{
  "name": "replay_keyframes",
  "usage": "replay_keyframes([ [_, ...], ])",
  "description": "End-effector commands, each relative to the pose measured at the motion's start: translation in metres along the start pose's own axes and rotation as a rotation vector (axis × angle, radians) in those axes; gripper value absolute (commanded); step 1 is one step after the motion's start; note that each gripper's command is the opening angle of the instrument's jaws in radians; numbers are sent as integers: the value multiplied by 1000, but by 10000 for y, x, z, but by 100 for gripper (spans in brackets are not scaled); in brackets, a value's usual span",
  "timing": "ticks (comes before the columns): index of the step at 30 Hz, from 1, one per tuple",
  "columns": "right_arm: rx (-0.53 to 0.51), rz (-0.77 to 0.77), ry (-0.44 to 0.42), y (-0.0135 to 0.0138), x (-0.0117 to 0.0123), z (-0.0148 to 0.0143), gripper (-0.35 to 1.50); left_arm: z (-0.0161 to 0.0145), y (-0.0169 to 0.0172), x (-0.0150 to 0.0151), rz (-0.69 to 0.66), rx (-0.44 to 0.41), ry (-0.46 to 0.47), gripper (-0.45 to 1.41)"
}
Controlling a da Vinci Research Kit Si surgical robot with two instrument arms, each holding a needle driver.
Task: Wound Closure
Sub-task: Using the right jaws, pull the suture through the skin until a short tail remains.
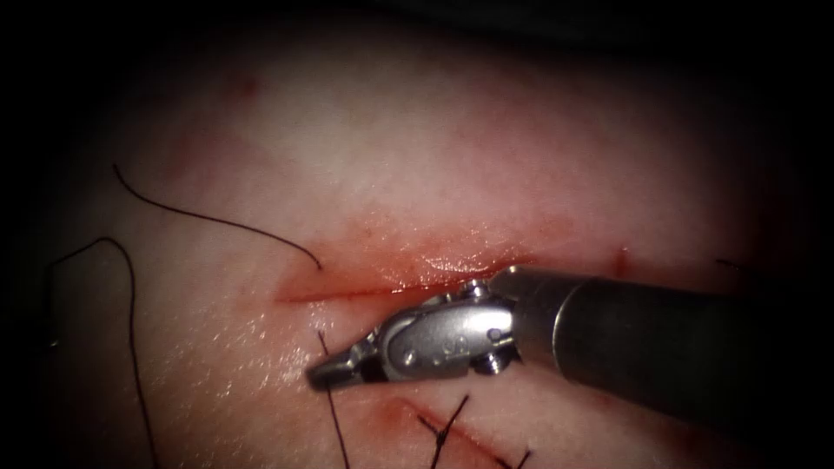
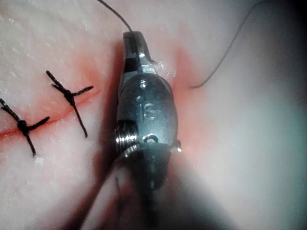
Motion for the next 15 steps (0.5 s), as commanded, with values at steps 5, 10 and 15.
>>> replay_keyframes([
  [5,31,-16,22,-32,26,-2,-35,9,0,-6,0,-2,-1,-45],
  [10,82,-43,32,-58,49,-6,-35,9,0,-5,0,-2,-1,-45],
  [15,130,-57,28,-85,73,-5,-35,9,-1,-4,-1,-3,-2,-45],
])
